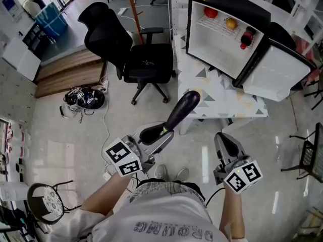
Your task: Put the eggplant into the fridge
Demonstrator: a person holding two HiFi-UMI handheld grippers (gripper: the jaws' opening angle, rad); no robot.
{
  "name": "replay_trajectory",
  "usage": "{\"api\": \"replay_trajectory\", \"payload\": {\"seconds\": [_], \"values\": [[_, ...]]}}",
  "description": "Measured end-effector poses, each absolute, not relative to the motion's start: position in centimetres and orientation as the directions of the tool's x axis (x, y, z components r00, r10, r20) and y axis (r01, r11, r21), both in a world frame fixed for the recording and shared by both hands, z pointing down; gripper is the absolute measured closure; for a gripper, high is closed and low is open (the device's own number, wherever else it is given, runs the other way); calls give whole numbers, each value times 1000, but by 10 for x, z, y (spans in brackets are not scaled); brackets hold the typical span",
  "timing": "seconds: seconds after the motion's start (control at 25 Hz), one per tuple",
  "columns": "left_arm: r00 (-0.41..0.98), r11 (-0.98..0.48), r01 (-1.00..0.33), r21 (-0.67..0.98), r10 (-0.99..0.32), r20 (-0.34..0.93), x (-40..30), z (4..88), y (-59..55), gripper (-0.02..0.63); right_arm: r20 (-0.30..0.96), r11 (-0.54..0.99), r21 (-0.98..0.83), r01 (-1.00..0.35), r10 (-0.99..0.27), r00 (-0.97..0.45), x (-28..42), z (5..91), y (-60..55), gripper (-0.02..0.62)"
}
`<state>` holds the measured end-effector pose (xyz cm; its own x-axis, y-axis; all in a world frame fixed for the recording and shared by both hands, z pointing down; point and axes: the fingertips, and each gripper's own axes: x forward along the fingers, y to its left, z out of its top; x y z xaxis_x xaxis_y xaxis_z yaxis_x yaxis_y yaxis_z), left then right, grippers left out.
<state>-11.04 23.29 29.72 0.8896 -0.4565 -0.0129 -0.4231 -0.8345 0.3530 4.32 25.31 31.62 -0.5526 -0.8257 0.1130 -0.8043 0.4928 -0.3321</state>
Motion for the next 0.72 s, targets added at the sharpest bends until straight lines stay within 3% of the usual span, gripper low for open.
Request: {"api": "replay_trajectory", "payload": {"seconds": [0.72], "values": [[866,-811,-466,352,-500,-5,-69,307,264,486,112,505,-352,-788,-813,-571,90,330,276,592]]}}
